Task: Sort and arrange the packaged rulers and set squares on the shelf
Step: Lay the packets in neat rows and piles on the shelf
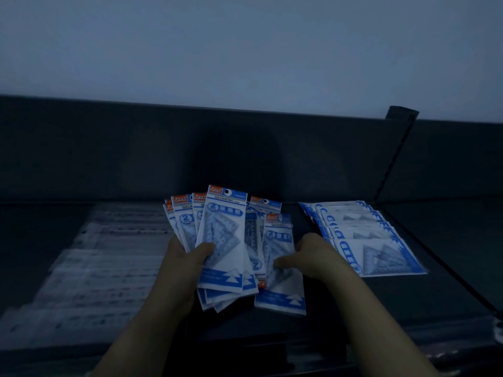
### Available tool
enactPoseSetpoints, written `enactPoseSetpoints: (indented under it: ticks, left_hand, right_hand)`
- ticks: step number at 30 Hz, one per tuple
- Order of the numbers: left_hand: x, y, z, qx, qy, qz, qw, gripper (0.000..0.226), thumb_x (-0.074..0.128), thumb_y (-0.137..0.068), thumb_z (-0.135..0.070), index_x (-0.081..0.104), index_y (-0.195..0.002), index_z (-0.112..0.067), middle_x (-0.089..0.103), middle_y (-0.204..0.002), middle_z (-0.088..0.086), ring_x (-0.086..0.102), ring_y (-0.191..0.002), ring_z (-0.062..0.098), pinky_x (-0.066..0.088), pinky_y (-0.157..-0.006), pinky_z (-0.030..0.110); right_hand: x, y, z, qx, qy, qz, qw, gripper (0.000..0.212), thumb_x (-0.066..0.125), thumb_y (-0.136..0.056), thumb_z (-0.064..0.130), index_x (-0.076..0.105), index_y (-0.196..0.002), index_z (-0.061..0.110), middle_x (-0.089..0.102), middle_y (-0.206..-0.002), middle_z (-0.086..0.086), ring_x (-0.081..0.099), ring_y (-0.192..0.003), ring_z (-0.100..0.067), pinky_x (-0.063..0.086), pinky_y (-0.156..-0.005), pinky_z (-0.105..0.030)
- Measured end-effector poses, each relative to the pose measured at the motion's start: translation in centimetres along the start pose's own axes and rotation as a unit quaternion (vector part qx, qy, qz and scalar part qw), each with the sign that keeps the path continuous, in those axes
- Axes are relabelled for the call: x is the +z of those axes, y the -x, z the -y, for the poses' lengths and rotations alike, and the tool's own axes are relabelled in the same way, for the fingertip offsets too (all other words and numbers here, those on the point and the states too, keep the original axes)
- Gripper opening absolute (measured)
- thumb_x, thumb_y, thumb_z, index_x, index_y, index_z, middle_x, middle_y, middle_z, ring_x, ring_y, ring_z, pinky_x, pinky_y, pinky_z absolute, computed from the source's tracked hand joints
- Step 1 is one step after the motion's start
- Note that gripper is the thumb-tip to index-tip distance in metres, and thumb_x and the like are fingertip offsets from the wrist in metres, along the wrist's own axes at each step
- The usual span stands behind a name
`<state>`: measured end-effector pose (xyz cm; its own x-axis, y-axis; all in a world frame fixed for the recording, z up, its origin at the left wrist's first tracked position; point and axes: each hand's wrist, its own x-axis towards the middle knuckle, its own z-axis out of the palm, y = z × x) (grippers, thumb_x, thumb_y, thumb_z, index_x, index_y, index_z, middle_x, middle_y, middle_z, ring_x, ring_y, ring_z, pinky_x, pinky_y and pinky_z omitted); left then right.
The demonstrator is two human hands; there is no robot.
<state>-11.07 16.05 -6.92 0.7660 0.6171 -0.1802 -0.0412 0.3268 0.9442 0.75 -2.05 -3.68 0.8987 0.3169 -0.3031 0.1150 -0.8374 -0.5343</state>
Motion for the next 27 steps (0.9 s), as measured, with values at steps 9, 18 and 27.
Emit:
enactPoseSetpoints:
  ticks: [9,18,27]
  left_hand:
    - [0.0,0.4,-0.2,0.0,-0.005,0.004,1.0,0.037,0.057,-0.092,-0.003,0.049,-0.127,-0.01,0.065,-0.108,0.015,0.065,-0.083,0.026,0.053,-0.051,0.028]
    - [1.1,1.0,0.2,0.014,0.04,0.093,0.995,0.062,0.079,-0.069,-0.019,0.054,-0.125,-0.01,0.069,-0.114,0.015,0.069,-0.098,0.032,0.058,-0.076,0.045]
    - [-3.4,-0.3,-2.5,0.084,0.039,-0.063,0.994,0.04,0.07,-0.079,0.004,0.059,-0.117,-0.004,0.071,-0.101,0.016,0.07,-0.082,0.03,0.058,-0.056,0.038]
  right_hand:
    - [-1.2,0.1,-0.7,-0.101,-0.179,-0.188,0.96,0.015,0.049,-0.096,0.021,0.051,-0.085,0.012,0.054,-0.074,-0.001,0.048,-0.063,-0.01,0.033,-0.051,-0.024]
    - [0.4,1.0,3.5,-0.133,-0.26,-0.163,0.942,0.006,0.05,-0.093,0.014,0.056,-0.093,0.012,0.062,-0.083,-0.002,0.057,-0.07,-0.01,0.044,-0.055,-0.021]
    - [2.2,-0.9,2.7,-0.112,-0.076,-0.101,0.986,0.053,0.068,-0.078,0.055,0.055,-0.113,0.017,0.06,-0.099,0.004,0.058,-0.087,-0.012,0.046,-0.068,-0.029]
